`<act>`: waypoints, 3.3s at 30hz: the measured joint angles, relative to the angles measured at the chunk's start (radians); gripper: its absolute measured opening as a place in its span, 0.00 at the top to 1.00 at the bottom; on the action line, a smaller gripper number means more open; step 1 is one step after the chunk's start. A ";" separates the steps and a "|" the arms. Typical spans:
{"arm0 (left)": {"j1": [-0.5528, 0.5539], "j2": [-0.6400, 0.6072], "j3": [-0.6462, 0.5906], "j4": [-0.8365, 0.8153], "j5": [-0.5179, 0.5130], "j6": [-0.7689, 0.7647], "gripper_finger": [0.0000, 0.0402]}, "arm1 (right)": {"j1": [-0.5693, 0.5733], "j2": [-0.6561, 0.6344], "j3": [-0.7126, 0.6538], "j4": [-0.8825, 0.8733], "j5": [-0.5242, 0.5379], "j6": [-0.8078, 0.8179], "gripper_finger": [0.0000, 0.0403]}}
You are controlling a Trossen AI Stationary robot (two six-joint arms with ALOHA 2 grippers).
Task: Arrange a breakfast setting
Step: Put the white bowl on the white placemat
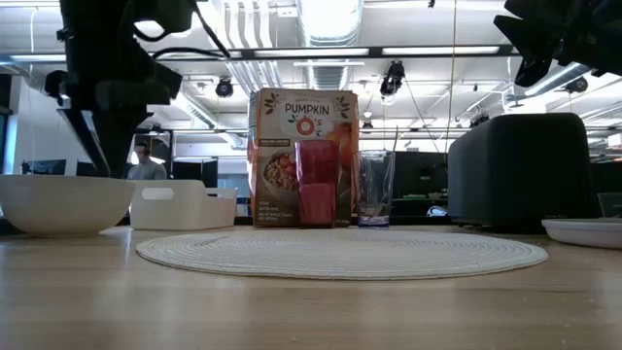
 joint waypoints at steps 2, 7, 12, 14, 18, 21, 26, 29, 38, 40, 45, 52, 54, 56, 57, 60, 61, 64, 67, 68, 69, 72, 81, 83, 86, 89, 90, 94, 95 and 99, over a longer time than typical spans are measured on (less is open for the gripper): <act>0.000 0.000 0.011 -0.045 -0.040 0.000 0.55 | 0.000 0.000 0.000 0.000 0.000 0.000 0.71; 0.029 0.000 0.001 -0.093 -0.068 -0.007 0.55 | 0.000 0.000 0.000 0.000 0.000 0.000 0.71; 0.071 0.002 -0.012 -0.089 -0.066 -0.001 0.55 | 0.000 0.000 0.000 0.000 0.000 0.000 0.71; 0.090 0.002 -0.019 -0.089 -0.066 0.000 0.55 | 0.000 0.000 0.000 0.000 0.000 0.000 0.71; 0.111 0.002 -0.065 -0.051 -0.061 -0.010 0.55 | 0.000 0.000 0.000 0.000 0.000 0.000 0.71; 0.116 0.002 -0.116 0.033 -0.035 -0.011 0.55 | 0.000 0.000 0.000 0.001 0.000 0.000 0.71; 0.116 0.002 -0.178 0.130 -0.029 -0.021 0.57 | 0.000 0.000 0.000 0.000 0.000 0.000 0.71; 0.116 0.002 -0.196 0.153 -0.027 -0.026 0.64 | 0.000 0.000 0.000 0.000 0.000 0.000 0.71; 0.116 0.002 -0.182 0.151 -0.011 -0.027 0.96 | 0.000 0.000 0.000 0.000 0.000 0.000 0.71; 0.116 0.002 -0.167 0.151 -0.011 -0.027 0.99 | 0.000 0.000 0.000 0.000 0.000 0.000 0.71; 0.114 0.002 -0.114 0.155 -0.017 -0.015 0.99 | 0.000 0.000 0.000 0.000 0.000 0.000 0.71; 0.103 0.024 0.006 0.186 -0.020 0.075 1.00 | 0.000 0.000 0.000 0.000 0.000 0.000 0.71; 0.098 0.057 0.053 0.188 -0.022 0.102 1.00 | 0.000 0.000 0.000 0.000 0.000 0.000 0.71; 0.093 0.106 0.107 0.188 -0.022 0.131 1.00 | 0.000 0.000 0.000 0.000 0.000 0.000 0.71; 0.091 0.138 0.139 0.187 -0.022 0.151 1.00 | 0.000 0.000 0.000 0.000 0.000 0.000 0.71; 0.085 0.236 0.242 0.176 -0.023 0.214 1.00 | 0.000 0.000 0.000 0.000 0.000 0.000 0.71; 0.084 0.268 0.278 0.168 -0.027 0.247 1.00 | 0.000 0.000 0.000 0.000 0.000 0.000 0.71; 0.078 0.360 0.385 0.141 -0.056 0.379 1.00 | 0.000 0.000 0.000 0.000 0.000 0.000 0.71; 0.078 0.421 0.469 0.133 -0.057 0.469 1.00 | 0.000 0.000 0.000 0.000 0.000 0.000 0.71; 0.077 0.435 0.493 0.136 -0.057 0.489 1.00 | 0.000 0.000 0.000 0.000 0.000 0.000 0.71; 0.076 0.448 0.514 0.136 -0.057 0.501 1.00 | 0.000 0.000 0.000 0.000 0.000 0.000 0.71; 0.070 0.476 0.559 0.136 -0.054 0.516 1.00 | 0.000 0.000 0.000 0.000 0.000 0.000 0.71; 0.021 0.566 0.652 0.183 -0.010 0.507 1.00 | 0.000 0.000 0.000 0.000 0.000 0.000 0.71; 0.012 0.591 0.674 0.184 -0.001 0.501 1.00 | 0.000 0.000 0.000 0.001 0.000 0.000 0.71; 0.000 0.630 0.704 0.184 0.009 0.503 1.00 | 0.000 0.000 0.000 0.000 0.000 0.000 0.71; -0.007 0.666 0.742 0.176 0.035 0.515 1.00 | 0.000 0.000 0.000 0.000 0.000 0.000 0.71; -0.011 0.676 0.756 0.167 0.046 0.515 1.00 | 0.000 0.000 0.000 0.000 0.000 0.000 0.71; -0.022 0.697 0.787 0.132 0.058 0.515 1.00 | 0.000 0.000 0.000 0.000 0.000 0.000 0.71; -0.024 0.699 0.792 0.121 0.059 0.510 1.00 | 0.000 0.000 0.000 0.000 0.000 0.000 0.71; -0.025 0.700 0.795 0.093 0.060 0.469 1.00 | 0.000 0.000 0.000 0.000 0.000 0.000 0.71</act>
